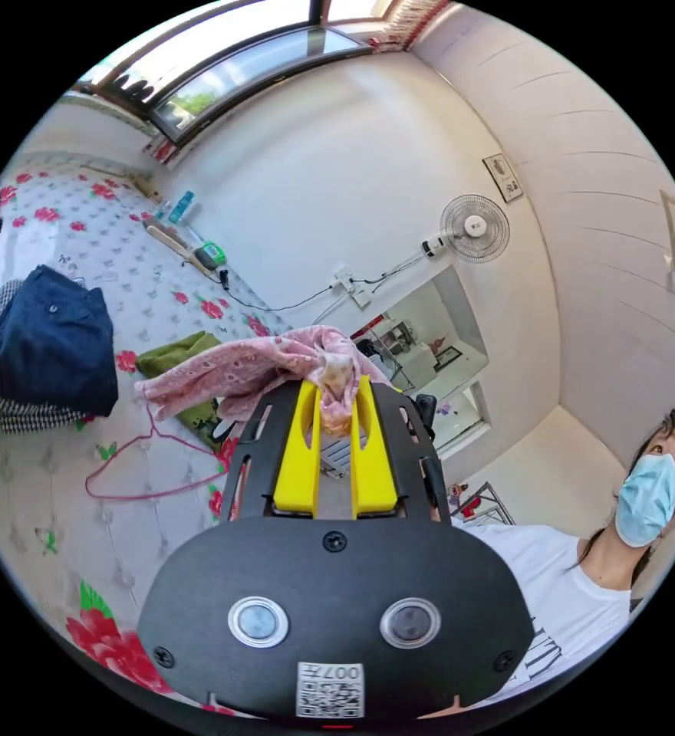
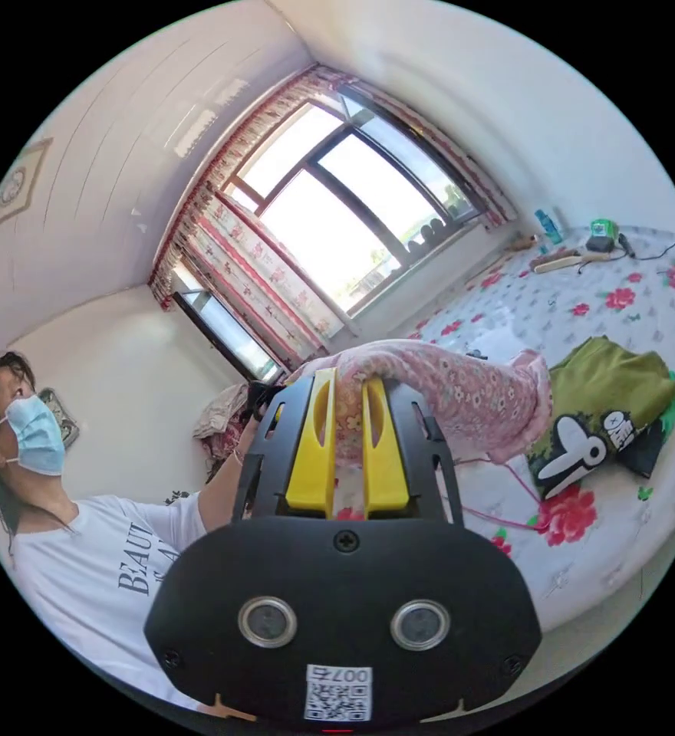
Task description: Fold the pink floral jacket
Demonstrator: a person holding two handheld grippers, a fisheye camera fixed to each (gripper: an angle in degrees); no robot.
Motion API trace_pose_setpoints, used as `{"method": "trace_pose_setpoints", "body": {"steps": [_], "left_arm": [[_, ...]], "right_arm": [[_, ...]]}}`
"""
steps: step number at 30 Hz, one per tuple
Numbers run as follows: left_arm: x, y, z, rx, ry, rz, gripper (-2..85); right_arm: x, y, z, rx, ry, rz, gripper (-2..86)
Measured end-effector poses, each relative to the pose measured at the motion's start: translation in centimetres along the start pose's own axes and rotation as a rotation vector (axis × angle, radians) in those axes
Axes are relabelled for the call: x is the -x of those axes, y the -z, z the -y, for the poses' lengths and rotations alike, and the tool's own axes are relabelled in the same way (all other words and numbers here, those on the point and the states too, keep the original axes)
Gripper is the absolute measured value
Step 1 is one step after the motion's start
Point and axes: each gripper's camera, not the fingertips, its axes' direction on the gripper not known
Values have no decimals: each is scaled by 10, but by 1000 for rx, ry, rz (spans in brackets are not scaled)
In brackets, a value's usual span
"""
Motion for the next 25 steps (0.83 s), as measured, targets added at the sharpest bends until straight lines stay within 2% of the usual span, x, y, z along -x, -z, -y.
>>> {"method": "trace_pose_setpoints", "body": {"steps": [2,4,5,7,8,9,11,13,15,18,20,22,25], "left_arm": [[9,-43,35,69,-4,53,79],[26,-64,40,108,-2,152,87],[41,-71,31,135,11,235,89],[64,-73,1,181,34,346,90],[80,-68,-27,215,53,405,91],[88,-64,-44,233,70,431,91],[115,-29,-120,275,163,529,93],[127,16,-186,252,282,601,95],[127,71,-253,177,435,676,96],[95,169,-362,-55,671,811,102],[45,238,-437,-281,826,1010,113],[4,278,-484,-438,923,1174,120],[-46,329,-544,-644,1019,1313,130]], "right_arm": [[-12,8,17,-42,-14,-67,23],[-46,2,24,-49,-96,-227,26],[-58,-2,22,-36,-125,-286,27],[-109,-28,-1,82,-253,-533,35],[-120,-35,-11,119,-282,-575,36],[-137,-51,-34,185,-318,-608,39],[-148,-78,-75,266,-337,-543,40],[-142,-128,-131,425,-338,-485,39],[-119,-176,-171,578,-271,-482,37],[-58,-259,-227,838,-89,-381,29],[-11,-308,-256,1016,72,-305,23],[55,-362,-291,1198,348,-255,14],[116,-408,-327,1330,611,-216,5]]}}
